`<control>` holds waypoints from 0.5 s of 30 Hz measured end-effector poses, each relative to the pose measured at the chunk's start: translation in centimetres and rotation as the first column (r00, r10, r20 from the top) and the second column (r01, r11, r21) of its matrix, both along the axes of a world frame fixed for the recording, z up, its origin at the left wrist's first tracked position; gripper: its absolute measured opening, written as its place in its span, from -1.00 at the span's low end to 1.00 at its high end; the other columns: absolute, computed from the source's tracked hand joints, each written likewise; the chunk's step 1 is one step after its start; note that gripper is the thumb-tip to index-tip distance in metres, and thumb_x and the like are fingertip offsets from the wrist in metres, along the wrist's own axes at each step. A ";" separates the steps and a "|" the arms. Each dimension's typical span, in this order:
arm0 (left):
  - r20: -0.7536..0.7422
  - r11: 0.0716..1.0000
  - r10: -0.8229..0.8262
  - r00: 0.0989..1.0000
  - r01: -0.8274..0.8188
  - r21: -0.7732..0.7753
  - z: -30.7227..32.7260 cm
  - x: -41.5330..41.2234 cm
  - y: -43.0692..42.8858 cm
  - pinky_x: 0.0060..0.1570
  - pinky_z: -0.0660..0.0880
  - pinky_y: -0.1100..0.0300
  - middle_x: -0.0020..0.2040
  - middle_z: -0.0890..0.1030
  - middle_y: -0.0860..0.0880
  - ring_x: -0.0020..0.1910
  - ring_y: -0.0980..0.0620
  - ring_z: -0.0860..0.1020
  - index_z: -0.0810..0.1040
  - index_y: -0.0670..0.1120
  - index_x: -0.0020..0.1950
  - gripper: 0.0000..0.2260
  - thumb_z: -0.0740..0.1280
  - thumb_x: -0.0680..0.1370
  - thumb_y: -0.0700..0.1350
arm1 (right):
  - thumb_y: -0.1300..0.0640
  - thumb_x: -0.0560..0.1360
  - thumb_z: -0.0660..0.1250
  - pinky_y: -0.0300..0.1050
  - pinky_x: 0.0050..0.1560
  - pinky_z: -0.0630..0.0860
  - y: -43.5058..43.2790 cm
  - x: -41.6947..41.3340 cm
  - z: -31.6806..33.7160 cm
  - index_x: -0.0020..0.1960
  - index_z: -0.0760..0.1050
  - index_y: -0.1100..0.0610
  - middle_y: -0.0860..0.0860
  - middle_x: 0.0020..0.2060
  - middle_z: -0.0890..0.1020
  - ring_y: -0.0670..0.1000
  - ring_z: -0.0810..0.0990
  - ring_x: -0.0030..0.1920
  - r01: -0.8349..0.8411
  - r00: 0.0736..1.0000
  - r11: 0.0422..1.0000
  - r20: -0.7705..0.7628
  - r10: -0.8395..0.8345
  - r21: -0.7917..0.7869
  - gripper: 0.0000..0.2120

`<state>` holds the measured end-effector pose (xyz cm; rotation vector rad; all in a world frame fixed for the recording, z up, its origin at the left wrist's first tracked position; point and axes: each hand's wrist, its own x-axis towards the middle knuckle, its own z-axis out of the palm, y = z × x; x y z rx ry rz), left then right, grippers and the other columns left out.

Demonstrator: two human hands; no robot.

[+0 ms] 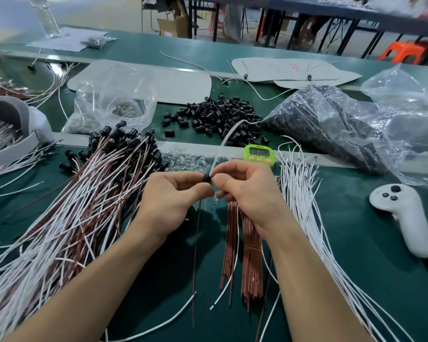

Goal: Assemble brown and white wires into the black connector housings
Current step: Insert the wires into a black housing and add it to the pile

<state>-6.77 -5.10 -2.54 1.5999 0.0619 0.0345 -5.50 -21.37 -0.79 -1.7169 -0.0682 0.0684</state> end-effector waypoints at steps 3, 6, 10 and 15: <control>-0.045 0.977 0.052 0.998 -0.060 -0.205 0.3 0.2 0.5 -0.12 0.58 0.31 -0.22 0.74 -0.12 -0.24 0.07 0.67 0.71 -0.18 -0.06 -0.84 0.54 0.38 -0.21 | 0.33 0.47 0.44 -0.24 -0.35 0.54 0.4 -0.5 -0.3 -0.04 0.68 0.07 0.06 -0.29 0.74 -0.01 0.69 -0.36 -0.112 0.991 0.990 -0.080 0.105 -0.088 -0.81; -0.103 0.950 0.045 0.994 -0.074 -0.303 0.6 0.3 0.7 -0.13 0.56 0.26 -0.23 0.74 -0.08 -0.25 0.08 0.65 0.72 -0.14 -0.11 -0.79 0.49 0.31 -0.09 | 0.25 0.40 0.43 -0.20 -0.37 0.54 1.5 -1.0 -0.6 0.06 0.64 0.01 0.06 -0.36 0.72 -0.04 0.66 -0.43 -0.140 0.989 0.980 -0.060 0.133 -0.141 -0.73; -0.132 0.940 0.025 0.991 -0.068 -0.336 0.9 0.2 0.4 -0.17 0.61 0.14 -0.22 0.74 -0.07 -0.26 0.03 0.66 0.77 0.07 -0.24 -0.89 0.48 0.29 -0.09 | 0.25 0.43 0.46 -0.21 -0.43 0.49 2.6 -1.4 -0.6 0.03 0.64 -0.23 0.08 -0.37 0.71 -0.02 0.64 -0.44 -0.134 0.991 0.991 -0.032 0.134 -0.020 -0.63; -0.112 0.912 0.083 0.990 -0.120 -0.391 1.0 0.3 0.6 -0.28 0.57 0.33 -0.23 0.74 -0.08 -0.27 0.09 0.69 0.74 -0.10 -0.23 -0.90 0.48 0.31 -0.12 | 0.31 0.44 0.44 -0.28 -0.42 0.45 1.9 -1.4 0.3 0.13 0.66 -0.14 0.03 -0.40 0.69 -0.07 0.59 -0.49 -0.106 0.994 0.971 -0.011 0.106 -0.216 -0.59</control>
